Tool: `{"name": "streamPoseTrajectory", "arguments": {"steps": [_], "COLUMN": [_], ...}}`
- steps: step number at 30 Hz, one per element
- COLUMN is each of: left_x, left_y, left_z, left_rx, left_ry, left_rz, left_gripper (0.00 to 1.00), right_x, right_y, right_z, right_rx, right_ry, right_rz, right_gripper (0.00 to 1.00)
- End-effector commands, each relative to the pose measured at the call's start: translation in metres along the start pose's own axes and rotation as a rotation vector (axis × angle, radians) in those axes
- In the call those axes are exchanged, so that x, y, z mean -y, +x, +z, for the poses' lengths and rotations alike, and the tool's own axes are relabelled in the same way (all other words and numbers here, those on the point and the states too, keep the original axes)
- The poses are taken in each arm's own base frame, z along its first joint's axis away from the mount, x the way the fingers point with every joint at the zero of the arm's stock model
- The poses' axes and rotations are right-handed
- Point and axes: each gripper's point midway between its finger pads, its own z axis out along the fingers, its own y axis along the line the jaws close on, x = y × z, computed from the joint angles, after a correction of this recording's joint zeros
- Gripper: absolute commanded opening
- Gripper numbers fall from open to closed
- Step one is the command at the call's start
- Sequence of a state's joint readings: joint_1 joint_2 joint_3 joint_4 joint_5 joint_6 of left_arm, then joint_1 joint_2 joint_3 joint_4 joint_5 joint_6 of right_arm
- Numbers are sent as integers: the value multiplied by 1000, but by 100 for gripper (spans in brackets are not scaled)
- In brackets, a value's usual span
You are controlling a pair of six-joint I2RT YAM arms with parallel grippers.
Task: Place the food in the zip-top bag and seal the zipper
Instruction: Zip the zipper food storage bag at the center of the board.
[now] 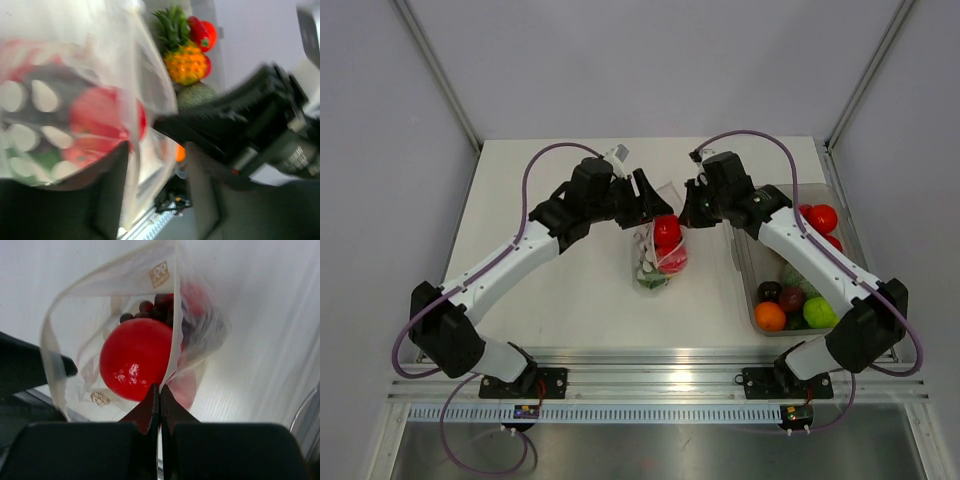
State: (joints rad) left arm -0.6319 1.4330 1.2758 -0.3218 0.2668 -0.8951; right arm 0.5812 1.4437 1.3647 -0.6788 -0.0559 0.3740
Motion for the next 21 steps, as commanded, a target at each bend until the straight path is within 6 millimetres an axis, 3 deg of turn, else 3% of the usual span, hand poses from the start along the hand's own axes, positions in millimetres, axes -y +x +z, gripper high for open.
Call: {"name": "streamPoseTrajectory", "arguments": {"steps": [1,3,8,12,17,18,21], "left_x": [44,47,36,0,-30,-37,-28], "left_y": [-13,-23,-60,-90,-103,-102,-98], "left_z": [-26,-35,-77,-91,-71,-59,-45], "left_rx": [38,64,200,276,253,221,142], "left_ry": [131,122,86,14,-26,-28,39], "left_rz": [149,221,284,320,358,368,383], "left_gripper": [67,83,87,88,93,93,92], "right_x": [-34,-37,-44,-50,-52,-53,-53], "right_y": [-44,-47,-51,-51,-53,-52,-50], "right_z": [0,6,10,8,5,5,5], "right_rx": [100,96,91,90,98,95,86], "right_ry": [-226,-263,-340,-384,-398,-405,-409], "right_rz": [-156,-214,-295,-358,-371,-371,-370], "right_gripper": [0,0,0,0,0,0,0]}}
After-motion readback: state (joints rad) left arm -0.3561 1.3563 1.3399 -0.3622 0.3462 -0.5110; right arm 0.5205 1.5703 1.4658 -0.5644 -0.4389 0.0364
